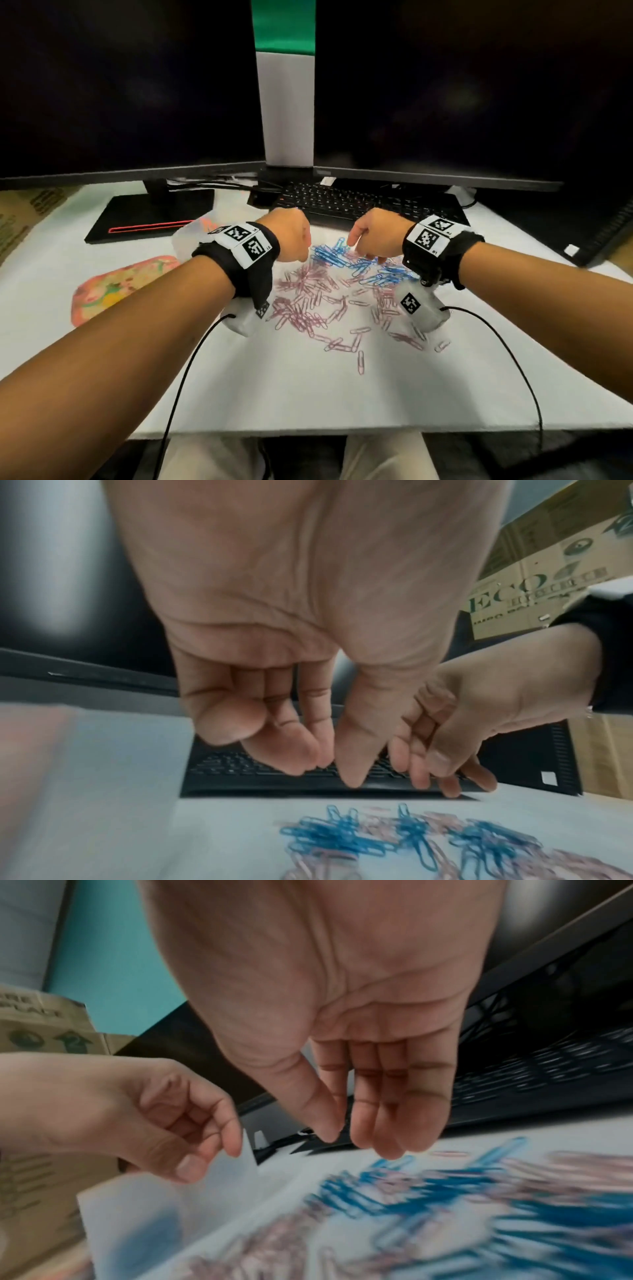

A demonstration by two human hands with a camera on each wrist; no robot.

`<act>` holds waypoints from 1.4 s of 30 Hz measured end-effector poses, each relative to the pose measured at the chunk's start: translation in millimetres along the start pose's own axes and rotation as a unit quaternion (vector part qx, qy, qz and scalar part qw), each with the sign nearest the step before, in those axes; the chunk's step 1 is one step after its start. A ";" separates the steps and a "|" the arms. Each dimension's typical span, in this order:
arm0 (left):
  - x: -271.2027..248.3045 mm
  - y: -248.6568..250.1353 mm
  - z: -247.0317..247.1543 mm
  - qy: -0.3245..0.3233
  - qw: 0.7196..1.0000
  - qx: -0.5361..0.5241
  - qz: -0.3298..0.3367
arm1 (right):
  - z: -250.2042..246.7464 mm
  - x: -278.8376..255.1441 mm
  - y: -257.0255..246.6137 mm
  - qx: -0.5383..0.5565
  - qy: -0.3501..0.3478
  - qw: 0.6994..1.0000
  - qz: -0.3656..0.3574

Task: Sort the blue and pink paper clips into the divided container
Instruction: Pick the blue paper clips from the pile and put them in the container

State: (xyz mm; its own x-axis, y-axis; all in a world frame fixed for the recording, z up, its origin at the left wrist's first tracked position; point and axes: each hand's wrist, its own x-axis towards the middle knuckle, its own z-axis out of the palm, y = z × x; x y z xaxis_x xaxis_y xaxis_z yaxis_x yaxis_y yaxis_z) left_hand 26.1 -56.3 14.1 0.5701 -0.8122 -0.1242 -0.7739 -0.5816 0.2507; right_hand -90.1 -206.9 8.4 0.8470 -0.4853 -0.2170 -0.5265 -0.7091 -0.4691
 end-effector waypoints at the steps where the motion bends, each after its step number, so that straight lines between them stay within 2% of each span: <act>1: 2.2 5.5 5.4 -0.003 1.000 0.006 0.008 | -0.7 -4.1 10.5 -0.026 0.002 1.000 0.005; 6: 15.3 34.5 27.2 -0.019 0.999 -0.009 0.033 | 1.6 -18.2 48.0 -0.139 0.000 0.990 0.001; 16: 39.4 66.3 64.9 -0.041 0.997 0.015 0.071 | 18.8 -20.8 66.1 -0.205 -0.005 0.978 -0.040; 21: 45.7 74.8 78.8 -0.044 0.995 0.024 0.091 | 26.2 -14.2 70.9 -0.162 0.008 0.987 -0.024; 28: 48.9 70.6 79.0 -0.040 0.995 0.011 0.092 | 16.5 -13.5 73.9 -0.094 0.022 0.995 -0.037; 34: 52.6 58.1 70.8 -0.016 0.998 -0.021 0.051 | -2.2 -4.2 74.7 0.028 0.045 0.998 -0.030; 37: 54.5 53.0 65.9 -0.010 1.000 0.006 0.023 | -0.9 -1.0 73.9 0.114 0.012 0.993 0.011; 39: 54.5 51.8 64.7 -0.012 1.000 0.027 0.002 | 0.2 -0.5 73.5 0.114 -0.005 0.993 0.023; 42: 53.9 57.1 65.7 0.009 0.999 0.033 0.003 | 1.8 0.5 72.7 0.023 -0.004 1.000 0.012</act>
State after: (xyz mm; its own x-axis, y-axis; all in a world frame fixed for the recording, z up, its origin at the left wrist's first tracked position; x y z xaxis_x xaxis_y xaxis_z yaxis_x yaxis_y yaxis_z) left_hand -5.5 -136.4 -41.3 0.5706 -0.8145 -0.1048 -0.7930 -0.5796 0.1878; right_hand -127.8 -257.8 -27.3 0.8351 -0.4976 -0.2344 -0.5422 -0.6732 -0.5028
